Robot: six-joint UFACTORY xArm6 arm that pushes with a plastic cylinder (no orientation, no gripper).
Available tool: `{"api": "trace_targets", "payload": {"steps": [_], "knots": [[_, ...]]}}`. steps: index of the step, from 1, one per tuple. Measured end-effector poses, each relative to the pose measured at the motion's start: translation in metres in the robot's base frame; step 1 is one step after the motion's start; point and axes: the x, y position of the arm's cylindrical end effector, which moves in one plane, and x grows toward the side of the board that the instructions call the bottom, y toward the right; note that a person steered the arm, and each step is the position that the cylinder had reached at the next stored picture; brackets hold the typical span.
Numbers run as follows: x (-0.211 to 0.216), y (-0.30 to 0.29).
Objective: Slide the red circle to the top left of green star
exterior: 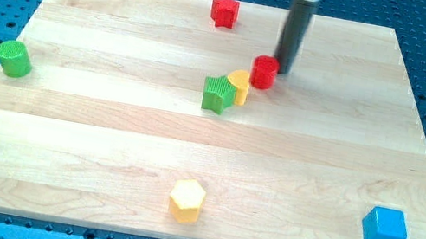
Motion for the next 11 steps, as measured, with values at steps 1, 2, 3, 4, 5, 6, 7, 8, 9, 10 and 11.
{"api": "trace_targets", "payload": {"steps": [1, 2, 3, 4, 5, 6, 7, 8, 9, 10, 11], "knots": [[0.002, 0.033], [0.025, 0.064], [0.022, 0.027], [0.022, -0.004], [0.022, -0.041], [0.022, -0.081], [0.013, -0.094], [0.003, -0.146], [0.019, -0.153], [0.023, -0.153], [0.025, -0.149]]}}
